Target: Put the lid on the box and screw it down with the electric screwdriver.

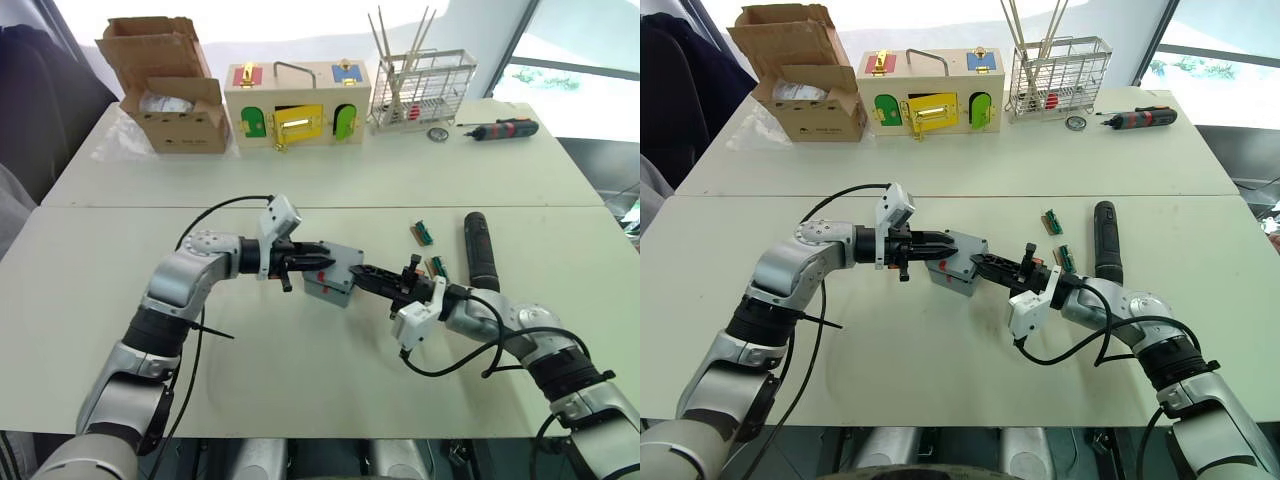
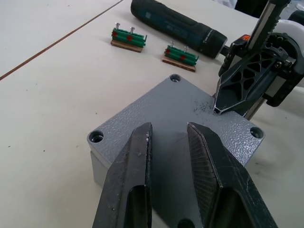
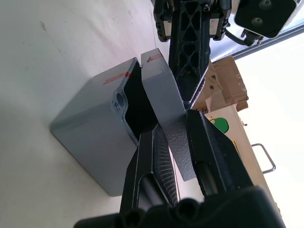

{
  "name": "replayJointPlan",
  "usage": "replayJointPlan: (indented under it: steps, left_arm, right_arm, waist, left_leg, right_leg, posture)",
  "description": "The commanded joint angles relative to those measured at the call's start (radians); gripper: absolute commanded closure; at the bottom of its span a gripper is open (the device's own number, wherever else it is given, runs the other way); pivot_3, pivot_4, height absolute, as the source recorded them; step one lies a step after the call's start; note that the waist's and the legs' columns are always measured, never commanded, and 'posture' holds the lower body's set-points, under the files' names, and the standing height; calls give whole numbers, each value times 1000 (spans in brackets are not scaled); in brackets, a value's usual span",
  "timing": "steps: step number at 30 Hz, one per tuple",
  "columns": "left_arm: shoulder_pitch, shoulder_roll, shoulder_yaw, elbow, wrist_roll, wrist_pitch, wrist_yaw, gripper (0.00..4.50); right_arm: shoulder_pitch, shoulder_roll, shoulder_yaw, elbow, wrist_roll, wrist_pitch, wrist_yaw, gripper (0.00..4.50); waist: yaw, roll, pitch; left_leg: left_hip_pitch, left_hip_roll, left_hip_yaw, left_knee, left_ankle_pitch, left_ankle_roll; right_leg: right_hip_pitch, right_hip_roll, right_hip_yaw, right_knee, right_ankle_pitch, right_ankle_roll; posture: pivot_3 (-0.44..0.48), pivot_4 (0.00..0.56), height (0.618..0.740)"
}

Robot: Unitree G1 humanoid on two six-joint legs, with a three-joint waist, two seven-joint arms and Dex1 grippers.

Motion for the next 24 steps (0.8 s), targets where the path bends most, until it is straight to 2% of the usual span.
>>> replayJointPlan:
  steps: [1,7,9,10,13,16,24]
  left_arm:
    - [2,7,-30,-21,29,-23,-14,3374]
    - [18,20,-110,-20,115,-55,-8,3374]
    - [31,28,-149,-19,151,-63,-8,3424]
    - [38,32,-163,-20,164,-62,-9,3424]
    - [54,37,-187,-22,190,-54,-6,3424]
    - [75,36,-213,-25,223,-37,9,3424]
    - [95,42,-255,-2,273,-19,45,3424]
  right_arm:
    - [16,-18,24,16,-24,-10,-4,4394]
    - [18,-23,36,22,-28,-6,-14,4394]
    - [16,-28,35,26,-23,-6,-12,3328]
    - [15,-31,34,26,-24,-7,-15,2969]
    - [13,-40,33,24,-26,-7,-23,1494]
    - [15,-53,28,12,-18,-8,-18,432]
    - [18,-86,20,2,-7,-19,-15,432]
  waist:
    - [1,0,0]
    - [1,0,-1]
    - [2,1,-3]
    - [1,1,-3]
    - [1,1,-8]
    - [2,3,-16]
    - [4,3,-32]
  left_leg:
    - [0,0,0,0,0,0]
    - [1,0,-1,0,0,0]
    - [1,0,-1,0,0,0]
    - [2,0,-1,0,0,1]
    - [8,0,-1,-2,-1,2]
    - [20,0,-1,-6,-3,4]
    - [20,0,-2,-7,-3,6]
  right_leg:
    - [0,0,0,0,0,0]
    - [2,0,0,0,0,0]
    - [3,0,0,0,0,0]
    - [4,0,0,0,0,0]
    - [10,0,0,-2,0,0]
    - [25,1,0,-15,-1,-1]
    - [26,1,1,-16,-1,-1]
  posture:
    - [0,150,731]
    - [0,150,731]
    - [0,150,731]
    - [0,150,731]
    - [0,150,731]
    - [0,150,731]
    - [0,150,731]
